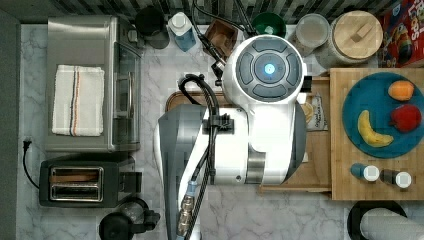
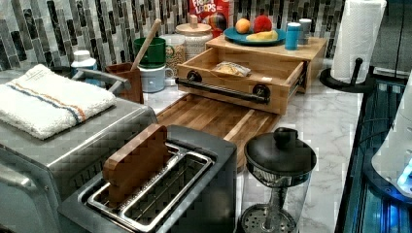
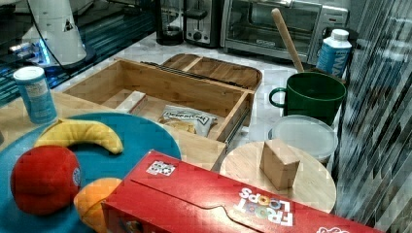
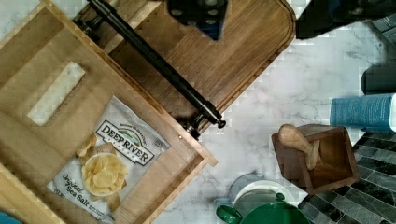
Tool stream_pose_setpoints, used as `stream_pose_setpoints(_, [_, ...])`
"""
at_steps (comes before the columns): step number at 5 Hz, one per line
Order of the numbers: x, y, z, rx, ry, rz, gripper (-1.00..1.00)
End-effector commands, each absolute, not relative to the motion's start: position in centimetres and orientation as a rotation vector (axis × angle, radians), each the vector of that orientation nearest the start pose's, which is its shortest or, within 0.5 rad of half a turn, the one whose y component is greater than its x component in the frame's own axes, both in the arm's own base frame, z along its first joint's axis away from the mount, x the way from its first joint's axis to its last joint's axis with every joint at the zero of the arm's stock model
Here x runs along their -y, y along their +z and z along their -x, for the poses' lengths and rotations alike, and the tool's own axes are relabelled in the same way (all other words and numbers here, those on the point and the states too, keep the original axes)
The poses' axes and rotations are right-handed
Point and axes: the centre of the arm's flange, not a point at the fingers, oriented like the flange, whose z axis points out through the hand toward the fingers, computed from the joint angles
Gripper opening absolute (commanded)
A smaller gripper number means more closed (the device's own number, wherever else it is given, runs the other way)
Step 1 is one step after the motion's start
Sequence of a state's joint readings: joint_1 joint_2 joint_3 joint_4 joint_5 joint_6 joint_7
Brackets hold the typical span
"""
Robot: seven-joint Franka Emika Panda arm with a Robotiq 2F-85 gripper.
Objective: Close the drawer.
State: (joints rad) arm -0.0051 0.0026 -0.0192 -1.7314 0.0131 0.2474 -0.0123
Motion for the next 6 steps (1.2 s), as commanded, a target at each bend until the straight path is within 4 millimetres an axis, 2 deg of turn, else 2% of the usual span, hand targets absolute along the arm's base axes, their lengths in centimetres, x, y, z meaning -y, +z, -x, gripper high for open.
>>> stream_pose_setpoints(1, [0.5,56.8,-57.3,-1.184,-0.114,2.861,1.0])
stream_pose_setpoints(2, [0.5,56.8,-57.3,-1.184,-0.114,2.861,1.0])
stream_pose_setpoints(3, [-1.0,56.2,-56.4,-1.074,-0.141,2.934,1.0])
stream_pose_setpoints(4, [-2.1,54.4,-54.8,-0.851,-0.153,2.942,1.0])
stream_pose_setpoints(5, [-4.2,51.7,-54.1,-0.683,-0.118,2.966,1.0])
stream_pose_setpoints(6, [-7.2,50.0,-52.8,-0.54,-0.108,3.031,1.0])
